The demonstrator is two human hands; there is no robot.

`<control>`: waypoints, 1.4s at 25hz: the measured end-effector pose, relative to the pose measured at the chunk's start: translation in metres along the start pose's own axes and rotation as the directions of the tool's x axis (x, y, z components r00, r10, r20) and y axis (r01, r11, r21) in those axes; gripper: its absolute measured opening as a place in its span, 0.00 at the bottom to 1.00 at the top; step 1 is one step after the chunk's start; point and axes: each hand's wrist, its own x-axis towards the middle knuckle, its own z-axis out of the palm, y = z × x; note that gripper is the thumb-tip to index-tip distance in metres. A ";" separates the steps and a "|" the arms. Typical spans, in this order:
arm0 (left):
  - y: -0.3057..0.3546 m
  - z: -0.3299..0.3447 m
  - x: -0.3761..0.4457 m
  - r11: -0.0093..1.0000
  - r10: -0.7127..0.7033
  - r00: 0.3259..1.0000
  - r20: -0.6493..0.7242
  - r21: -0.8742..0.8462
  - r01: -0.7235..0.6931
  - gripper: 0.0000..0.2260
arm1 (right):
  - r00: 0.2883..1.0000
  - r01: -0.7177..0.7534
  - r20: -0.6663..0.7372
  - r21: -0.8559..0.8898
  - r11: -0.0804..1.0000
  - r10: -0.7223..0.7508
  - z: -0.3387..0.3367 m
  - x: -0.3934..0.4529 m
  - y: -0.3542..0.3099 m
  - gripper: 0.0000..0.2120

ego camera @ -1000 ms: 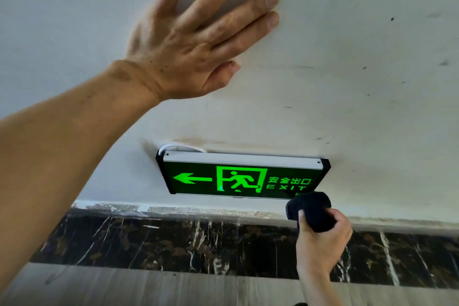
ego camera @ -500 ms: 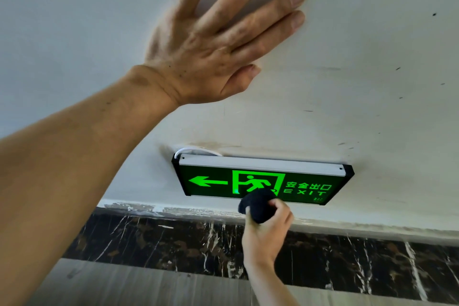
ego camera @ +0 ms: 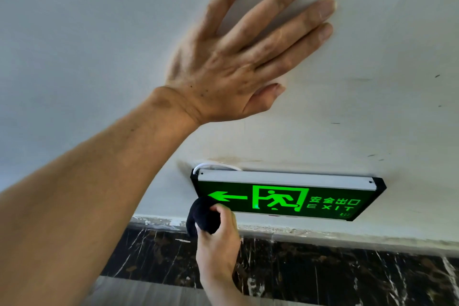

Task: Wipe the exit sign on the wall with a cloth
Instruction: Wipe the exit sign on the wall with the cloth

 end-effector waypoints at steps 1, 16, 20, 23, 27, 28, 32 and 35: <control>0.000 0.000 0.000 1.000 -0.001 1.000 -0.001 -0.002 0.001 0.32 | 1.000 -0.006 0.012 0.002 1.000 0.006 0.000 0.001 -0.001 0.19; -0.004 -0.026 0.004 0.992 -0.001 0.990 0.143 -0.126 0.019 0.31 | 0.981 -0.184 0.086 0.122 0.975 0.174 -0.111 -0.024 0.026 0.20; -0.002 -0.050 0.008 0.962 -0.031 0.947 0.320 -0.246 0.115 0.32 | 0.987 -0.156 0.062 0.196 0.968 0.146 -0.181 -0.024 0.020 0.24; 0.040 -0.082 0.002 0.837 -0.234 0.869 0.437 -0.364 0.408 0.32 | 0.988 -0.127 0.111 0.240 0.963 0.103 -0.219 -0.021 0.014 0.23; 0.135 -0.154 -0.026 -0.264 -0.213 0.234 0.949 -0.287 0.921 0.33 | 0.973 -0.084 0.231 0.298 0.951 0.013 -0.245 -0.016 0.002 0.18; 0.154 -0.168 -0.033 -0.530 -0.046 0.116 0.992 -0.123 0.839 0.34 | 0.966 -0.068 0.260 0.304 0.950 -0.014 -0.248 -0.015 0.000 0.18; 0.200 -0.197 -0.071 -0.881 0.288 0.047 0.956 0.246 0.405 0.21 | 0.929 0.069 0.351 0.153 0.986 -0.120 -0.245 -0.018 -0.007 0.17; 0.203 -0.205 -0.093 -0.938 0.292 0.013 0.956 0.284 0.198 0.19 | 0.909 0.306 0.344 -0.169 0.937 -0.235 -0.232 -0.019 -0.012 0.20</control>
